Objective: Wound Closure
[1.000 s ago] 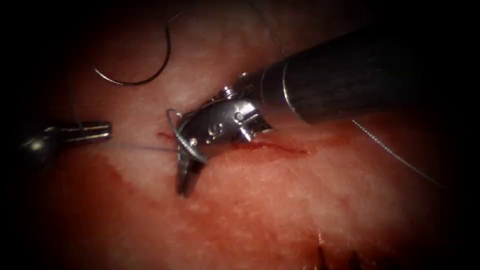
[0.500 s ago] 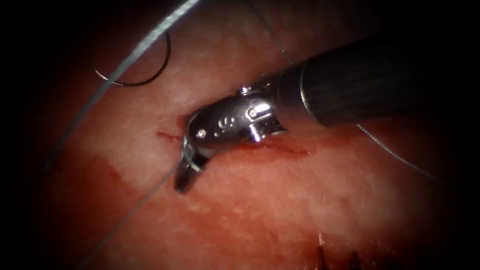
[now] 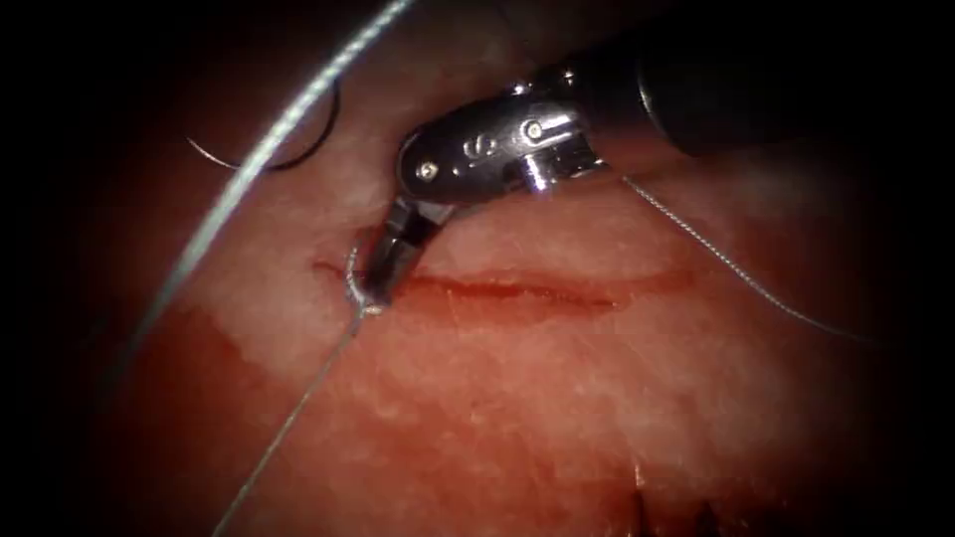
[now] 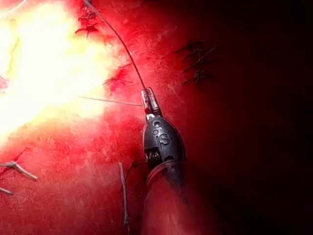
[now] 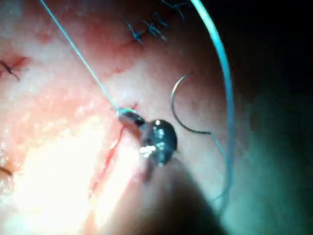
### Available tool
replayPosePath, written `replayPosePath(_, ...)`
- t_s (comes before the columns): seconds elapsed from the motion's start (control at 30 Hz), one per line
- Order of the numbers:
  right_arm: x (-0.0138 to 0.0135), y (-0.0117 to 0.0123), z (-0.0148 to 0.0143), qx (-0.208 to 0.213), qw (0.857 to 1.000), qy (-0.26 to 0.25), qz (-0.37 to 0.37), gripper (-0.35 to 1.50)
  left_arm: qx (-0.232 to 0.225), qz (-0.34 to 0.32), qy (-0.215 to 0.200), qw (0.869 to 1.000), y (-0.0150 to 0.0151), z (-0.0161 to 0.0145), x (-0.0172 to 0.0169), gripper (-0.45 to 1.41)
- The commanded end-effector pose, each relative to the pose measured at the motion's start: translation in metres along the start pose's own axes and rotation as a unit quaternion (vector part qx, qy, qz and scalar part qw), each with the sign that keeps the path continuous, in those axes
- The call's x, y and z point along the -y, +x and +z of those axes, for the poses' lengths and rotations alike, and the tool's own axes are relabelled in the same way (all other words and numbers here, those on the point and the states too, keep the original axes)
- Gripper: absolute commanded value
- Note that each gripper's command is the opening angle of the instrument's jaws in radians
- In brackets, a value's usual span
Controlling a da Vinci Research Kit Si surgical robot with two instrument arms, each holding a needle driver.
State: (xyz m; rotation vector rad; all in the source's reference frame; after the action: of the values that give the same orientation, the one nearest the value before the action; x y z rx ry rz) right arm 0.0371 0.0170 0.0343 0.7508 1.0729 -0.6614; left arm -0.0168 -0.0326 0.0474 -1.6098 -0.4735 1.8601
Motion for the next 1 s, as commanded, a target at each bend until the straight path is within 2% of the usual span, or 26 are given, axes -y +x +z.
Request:
replayPosePath(0.03, -0.0006, -0.0010, 0.0004, 0.003, 1.000, -0.013, 0.008, -0.35, 0.001, -0.003, -0.001, 1.000, -0.0012, 0.0000, -0.0013, -0.45)
replayPosePath(0.57, -0.0018, -0.0028, -0.0025, 0.006, 0.994, -0.090, 0.069, -0.35, 0.000, -0.023, -0.006, 1.000, -0.0017, -0.0002, -0.0032, -0.45)
replayPosePath(1.0, -0.0025, -0.0049, -0.0028, 0.022, 0.982, -0.141, 0.127, -0.35, -0.001, -0.040, -0.032, 0.999, -0.0020, -0.0007, -0.0075, -0.45)
